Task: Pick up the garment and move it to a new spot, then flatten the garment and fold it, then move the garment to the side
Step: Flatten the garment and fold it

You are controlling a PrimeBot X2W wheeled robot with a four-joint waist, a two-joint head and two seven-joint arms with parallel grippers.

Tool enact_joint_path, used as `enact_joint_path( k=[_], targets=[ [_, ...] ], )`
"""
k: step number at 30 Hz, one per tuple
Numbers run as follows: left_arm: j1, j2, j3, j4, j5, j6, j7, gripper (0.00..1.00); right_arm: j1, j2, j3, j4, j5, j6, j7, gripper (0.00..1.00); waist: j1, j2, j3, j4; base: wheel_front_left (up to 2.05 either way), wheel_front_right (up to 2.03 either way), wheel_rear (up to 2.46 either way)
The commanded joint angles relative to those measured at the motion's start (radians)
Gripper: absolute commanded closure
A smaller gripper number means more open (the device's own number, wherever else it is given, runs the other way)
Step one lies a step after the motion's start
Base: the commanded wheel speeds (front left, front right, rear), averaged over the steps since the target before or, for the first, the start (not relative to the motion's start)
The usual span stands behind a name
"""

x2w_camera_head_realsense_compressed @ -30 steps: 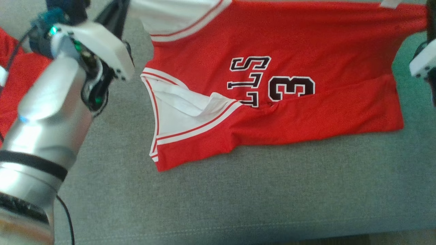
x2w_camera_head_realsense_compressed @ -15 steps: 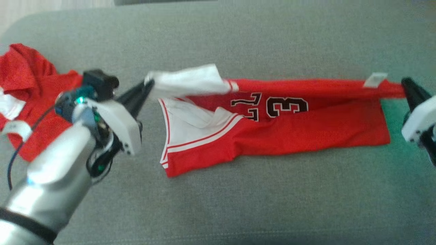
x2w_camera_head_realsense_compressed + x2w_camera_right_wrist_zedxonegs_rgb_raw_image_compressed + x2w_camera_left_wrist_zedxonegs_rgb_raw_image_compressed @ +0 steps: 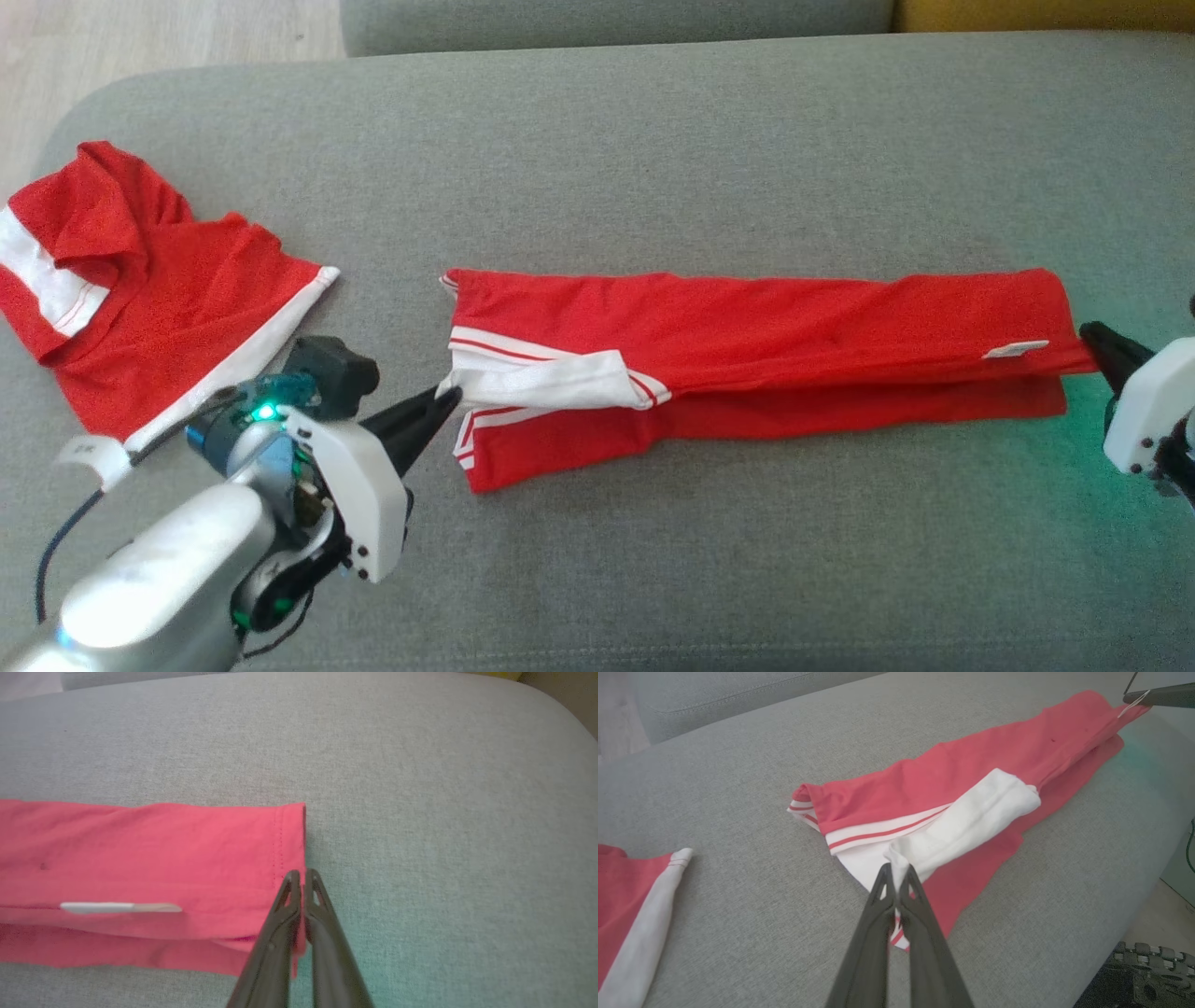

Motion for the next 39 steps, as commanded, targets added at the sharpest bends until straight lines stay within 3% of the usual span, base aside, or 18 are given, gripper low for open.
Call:
enact_joint_path(
  k=[1,2,3,4,5,6,13,19,23,29,39],
  targets=[
    [-0.036,0.042,0.042,-0.029,0.000,0.008,0.002,1.00,0.018,-0.046,0.008,-0.025,0.007,-0.001,0.007,1.00,0.0001,-0.0001,0.000,-0.003,0.00,0.00,0.00],
    [-0.032,0.043,0.036,-0.032,0.005,0.012,0.005,1.00,0.022,-0.046,0.010,-0.028,0.008,-0.001,0.018,1.00,0.0001,-0.0001,0.001,-0.006,0.00,0.00,0.00],
    [-0.030,0.044,0.028,-0.031,0.015,0.015,0.007,1.00,0.025,-0.046,0.013,-0.033,0.007,-0.001,0.027,0.74,0.0001,-0.0001,0.001,-0.008,0.00,0.00,0.00],
    [-0.028,0.045,0.022,-0.028,0.026,0.020,0.007,0.68,0.028,-0.046,0.013,-0.035,0.008,-0.001,0.035,0.00,0.0001,-0.0001,0.001,-0.011,0.00,0.00,0.00],
    [-0.025,0.045,0.017,-0.021,0.034,0.027,0.005,0.18,0.030,-0.046,0.010,-0.034,0.009,-0.001,0.044,0.00,0.0001,-0.0001,0.001,-0.014,0.00,0.00,0.00],
    [-0.020,0.043,0.016,-0.013,0.038,0.035,0.000,0.00,0.032,-0.047,0.009,-0.036,0.006,-0.001,0.049,0.00,0.0001,-0.0001,0.000,-0.017,0.00,0.00,0.00],
    [0.016,0.004,0.080,0.068,0.020,0.123,-0.116,0.00,0.054,-0.024,-0.071,-0.032,0.024,-0.001,0.019,0.00,0.0001,-0.0001,-0.025,-0.038,0.00,0.00,0.00],
    [0.057,-0.069,0.207,0.097,-0.062,0.180,-0.301,0.00,0.080,0.066,-0.202,-0.073,0.048,-0.001,-0.145,0.00,0.0001,-0.0001,-0.061,-0.045,0.00,0.00,0.00],
    [0.093,-0.129,0.305,0.085,-0.082,0.197,-0.352,0.00,0.118,0.123,-0.275,-0.119,0.004,-0.001,-0.282,0.00,0.0001,-0.0001,-0.086,-0.044,0.00,0.00,0.00],
    [0.217,-0.262,0.529,0.000,0.006,0.170,-0.357,0.00,0.202,0.226,-0.360,-0.187,-0.115,-0.001,-0.415,0.00,0.0001,-0.0001,-0.109,-0.044,0.00,0.00,0.00],
    [0.434,-0.483,0.717,0.023,0.248,0.014,-0.358,0.00,0.316,0.375,-0.459,-0.252,-0.287,-0.001,-0.451,0.00,0.0001,-0.0001,-0.108,-0.063,0.00,0.00,0.00]
  ],
)
